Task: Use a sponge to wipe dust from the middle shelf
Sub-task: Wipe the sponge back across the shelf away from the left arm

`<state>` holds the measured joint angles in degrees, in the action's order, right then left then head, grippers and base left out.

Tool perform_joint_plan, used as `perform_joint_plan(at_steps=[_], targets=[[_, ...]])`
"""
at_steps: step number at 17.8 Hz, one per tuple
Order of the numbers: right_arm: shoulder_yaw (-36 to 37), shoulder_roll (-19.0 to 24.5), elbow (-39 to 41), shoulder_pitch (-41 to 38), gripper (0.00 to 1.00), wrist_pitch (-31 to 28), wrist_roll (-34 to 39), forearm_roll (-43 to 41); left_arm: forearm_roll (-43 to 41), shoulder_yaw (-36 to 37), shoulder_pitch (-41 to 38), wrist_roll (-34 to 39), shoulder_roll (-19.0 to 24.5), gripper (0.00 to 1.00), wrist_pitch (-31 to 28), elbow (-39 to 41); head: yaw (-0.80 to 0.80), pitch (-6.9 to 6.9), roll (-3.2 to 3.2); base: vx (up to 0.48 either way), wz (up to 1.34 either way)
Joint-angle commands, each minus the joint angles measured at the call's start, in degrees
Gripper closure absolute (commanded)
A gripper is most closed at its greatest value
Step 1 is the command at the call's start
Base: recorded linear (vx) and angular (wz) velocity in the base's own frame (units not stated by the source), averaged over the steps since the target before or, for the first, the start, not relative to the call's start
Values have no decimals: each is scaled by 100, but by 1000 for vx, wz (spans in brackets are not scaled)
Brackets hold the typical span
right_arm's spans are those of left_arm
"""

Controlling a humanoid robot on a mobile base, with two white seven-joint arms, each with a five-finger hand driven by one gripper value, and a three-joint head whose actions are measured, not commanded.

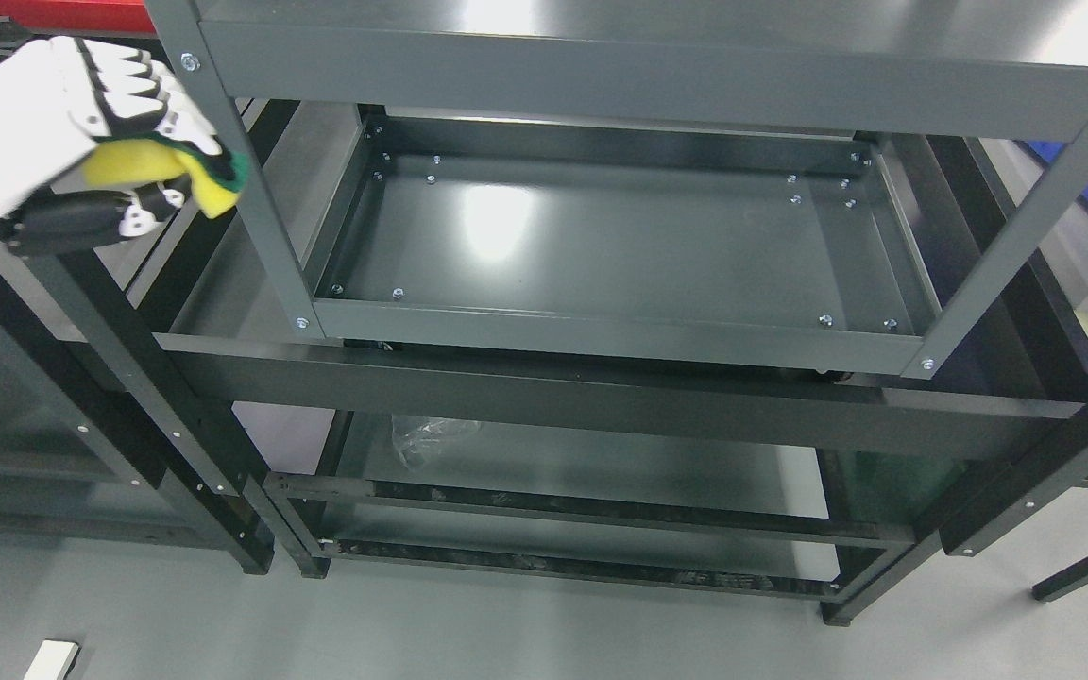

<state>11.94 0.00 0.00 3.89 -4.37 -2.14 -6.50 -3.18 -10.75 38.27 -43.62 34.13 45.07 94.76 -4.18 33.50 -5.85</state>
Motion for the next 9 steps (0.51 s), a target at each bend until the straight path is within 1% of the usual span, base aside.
perform_joint_plan(at_steps=[1,3,4,5,6,7,9], targets=[[1,-100,100,-2,0,-2,3,0,-803,536,679,3,-489,100,-7,157,0,0,0,0,0],[1,-100,100,-2,0,-2,3,0,-1506,967,857,-6,-1693,99,-7,148,0,0,0,0,0],[-8,-100,100,6,0,-2,3,0,-1945,1222,866,-14,-2482,99,-7,148,0,0,0,0,0],[1,-100,100,-2,0,-2,3,0,-2237,1416,858,-32,-3038,99,-7,148,0,0,0,0,0],[1,-100,100,-2,0,-2,3,0,-2579,1696,840,-93,-3313,99,-7,139,0,0,0,0,0],[1,-100,100,-2,0,-2,3,0,-2817,2064,857,-50,-3313,99,-7,113,0,0,0,0,0],[1,-100,100,6,0,-2,3,0,-2864,2943,875,247,-3313,99,-7,113,0,0,0,0,0]])
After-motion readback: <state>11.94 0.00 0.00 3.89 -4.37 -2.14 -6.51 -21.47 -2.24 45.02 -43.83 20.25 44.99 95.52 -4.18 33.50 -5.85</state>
